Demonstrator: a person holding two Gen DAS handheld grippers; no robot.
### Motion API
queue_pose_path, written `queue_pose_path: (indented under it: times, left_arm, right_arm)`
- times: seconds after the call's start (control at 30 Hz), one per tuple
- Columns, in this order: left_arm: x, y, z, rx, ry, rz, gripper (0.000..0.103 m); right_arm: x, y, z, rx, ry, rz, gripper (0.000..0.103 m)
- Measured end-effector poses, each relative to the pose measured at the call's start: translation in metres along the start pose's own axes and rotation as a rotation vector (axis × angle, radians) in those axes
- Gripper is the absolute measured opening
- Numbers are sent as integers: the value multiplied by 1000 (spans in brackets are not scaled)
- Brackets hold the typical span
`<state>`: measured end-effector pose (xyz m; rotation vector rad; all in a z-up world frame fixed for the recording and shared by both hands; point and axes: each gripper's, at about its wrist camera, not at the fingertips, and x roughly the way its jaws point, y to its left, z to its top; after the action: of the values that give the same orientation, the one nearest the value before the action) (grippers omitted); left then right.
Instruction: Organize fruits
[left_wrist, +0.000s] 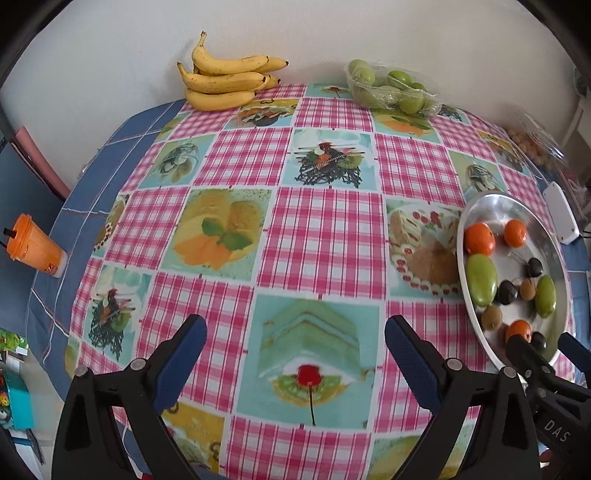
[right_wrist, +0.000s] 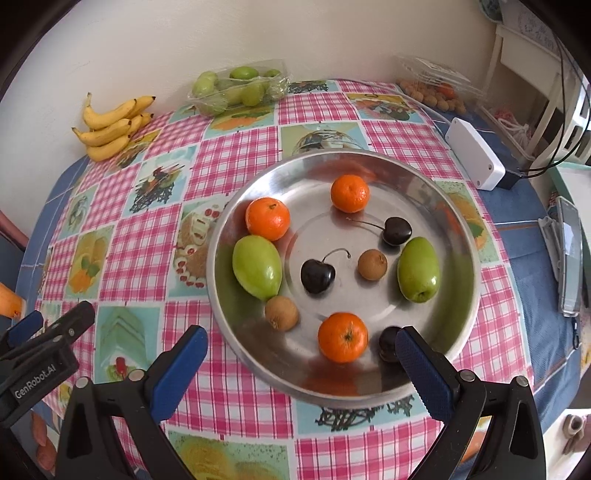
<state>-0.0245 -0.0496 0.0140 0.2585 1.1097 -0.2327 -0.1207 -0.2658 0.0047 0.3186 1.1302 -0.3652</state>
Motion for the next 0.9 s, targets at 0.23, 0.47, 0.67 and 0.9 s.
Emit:
queue_pose_path:
  times: [0.23, 0.47, 0.67, 0.9]
  left_arm:
    - [-9, 7, -11, -1, -10, -14, 97]
    - [-15, 13, -12, -11, -24, -25, 97]
    - [-6, 16, -12, -24, 22, -17, 97]
    - [-5, 16, -11, -16, 21, -14, 97]
  right_arm:
    - [-16, 1, -5, -8, -38, -30, 103]
    - [-25, 1, -6, -8, -62, -27, 103]
    - [-17, 1, -6, -6, -36, -19, 103]
    - [-12, 0, -5, -4, -24, -21, 103]
